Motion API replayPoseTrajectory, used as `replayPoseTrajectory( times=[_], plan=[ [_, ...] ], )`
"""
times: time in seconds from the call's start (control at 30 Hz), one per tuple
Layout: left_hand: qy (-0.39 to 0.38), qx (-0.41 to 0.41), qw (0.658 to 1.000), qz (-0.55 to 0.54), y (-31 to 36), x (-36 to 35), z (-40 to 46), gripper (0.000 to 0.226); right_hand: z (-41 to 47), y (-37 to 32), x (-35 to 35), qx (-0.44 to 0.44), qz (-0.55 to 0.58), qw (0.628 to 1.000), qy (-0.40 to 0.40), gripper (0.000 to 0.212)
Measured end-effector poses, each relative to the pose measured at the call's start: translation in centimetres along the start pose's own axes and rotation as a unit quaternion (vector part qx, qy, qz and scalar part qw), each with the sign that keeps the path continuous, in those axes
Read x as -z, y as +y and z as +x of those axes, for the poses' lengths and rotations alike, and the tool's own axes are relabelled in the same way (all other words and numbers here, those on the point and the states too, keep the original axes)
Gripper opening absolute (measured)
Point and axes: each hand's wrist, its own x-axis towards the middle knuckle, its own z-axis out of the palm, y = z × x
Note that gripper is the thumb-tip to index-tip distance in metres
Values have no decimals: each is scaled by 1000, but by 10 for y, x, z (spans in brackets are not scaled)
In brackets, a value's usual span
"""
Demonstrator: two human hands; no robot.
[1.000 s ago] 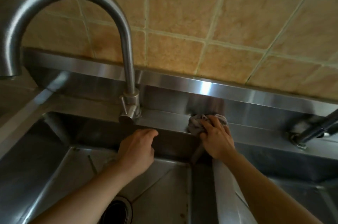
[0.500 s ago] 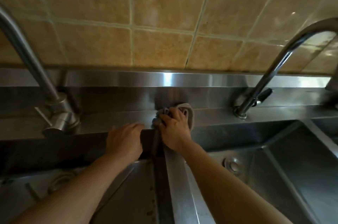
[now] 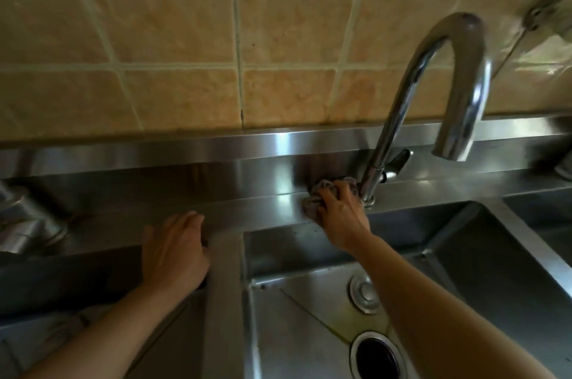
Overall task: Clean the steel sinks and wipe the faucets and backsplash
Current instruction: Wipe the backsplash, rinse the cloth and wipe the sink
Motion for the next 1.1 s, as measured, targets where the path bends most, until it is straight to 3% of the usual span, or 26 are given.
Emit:
replayPoseTrajectory(
  times=[0.1,0.23,0.33,0.4,0.5,0.57,0.73,0.87,1.1],
  plan=[
    [-18,-38,999,-5,33,-7,-7,58,0,-6,-8,6,4,1000,29,47],
    [-55,-38,998,8,73,-15,-5,59,-16,32,2,139,22,987,73,38],
    [-70,-13,997,-4,87,-18,-4,57,-36,56,16,186,46,980,59,36],
    [-70,0,997,8,96,-16,-7,58,-47,69,20,160,100,979,72,36],
    [-75,1,997,-11,116,-11,-6,60,-50,100,22,66,194,961,188,36],
    [-76,-10,996,-37,135,-12,0,61,-38,117,30,4,200,957,211,42],
    [-56,-66,995,-56,184,-21,17,59,2,138,30,5,200,974,103,54],
    [-63,-95,992,-51,215,-28,24,57,7,172,25,72,83,989,98,44],
    [-64,-79,994,-48,222,-31,26,54,28,289,52,-148,42,979,137,47]
  ],
)
